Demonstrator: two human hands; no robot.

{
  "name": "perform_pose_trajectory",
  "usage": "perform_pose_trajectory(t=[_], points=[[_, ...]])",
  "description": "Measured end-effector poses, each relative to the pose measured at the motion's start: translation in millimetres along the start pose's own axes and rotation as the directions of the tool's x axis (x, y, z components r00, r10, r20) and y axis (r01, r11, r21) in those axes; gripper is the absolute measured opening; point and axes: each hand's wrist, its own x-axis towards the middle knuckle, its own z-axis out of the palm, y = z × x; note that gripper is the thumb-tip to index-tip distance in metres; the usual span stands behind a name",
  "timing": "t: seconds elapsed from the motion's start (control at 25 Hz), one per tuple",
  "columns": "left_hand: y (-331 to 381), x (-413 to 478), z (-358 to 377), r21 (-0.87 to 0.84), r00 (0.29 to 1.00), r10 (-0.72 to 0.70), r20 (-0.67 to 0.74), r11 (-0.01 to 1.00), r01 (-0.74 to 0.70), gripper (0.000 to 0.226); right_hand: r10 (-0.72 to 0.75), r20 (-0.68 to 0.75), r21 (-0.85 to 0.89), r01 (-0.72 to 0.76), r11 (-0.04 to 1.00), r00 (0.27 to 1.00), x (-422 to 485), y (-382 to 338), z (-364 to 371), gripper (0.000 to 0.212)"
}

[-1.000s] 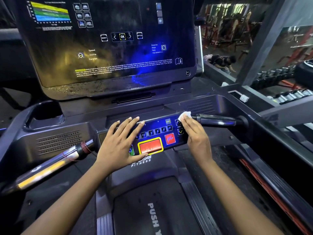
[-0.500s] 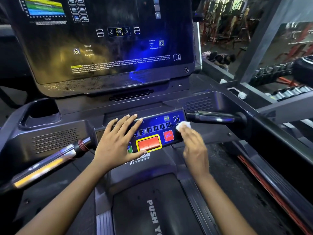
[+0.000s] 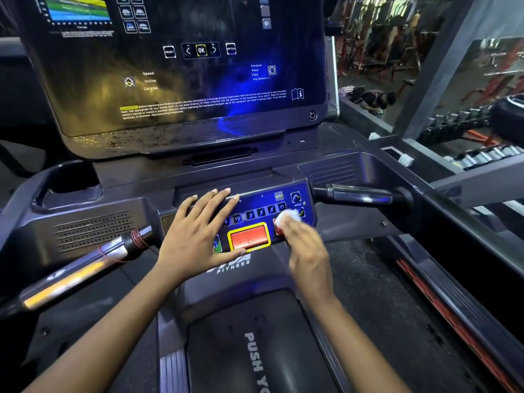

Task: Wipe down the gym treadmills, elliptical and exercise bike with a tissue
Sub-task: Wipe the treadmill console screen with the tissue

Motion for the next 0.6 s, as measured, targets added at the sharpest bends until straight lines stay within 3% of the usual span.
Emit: perform_pose_trajectory(t=[0.12,0.28,0.44,0.6], points=[[-1,0,2,0.0,1.0,-0.003,0.002,1.0,0.003,0.093,0.109,-0.069,-0.029,-0.111,0.993,0.992,36,17,2,0.05],[-1,0,2,-0.003,1.0,0.002,-0.004,1.0,-0.002,0.093,-0.003,0.019,-0.072,0.004,0.997,1.0,26,-9,18,0.061],[1,-1,2,-0.009,1.0,0.006,-0.005,1.0,-0.006,0.092,-0.143,0.132,0.022,0.142,0.99,0.981,5,-15,12,0.072],[-1,-1,2,-0.007,1.0,0.004,-0.004,1.0,-0.004,0.093,0.073,-0.042,0.02,-0.073,0.997,0.996,39,8,4,0.047]])
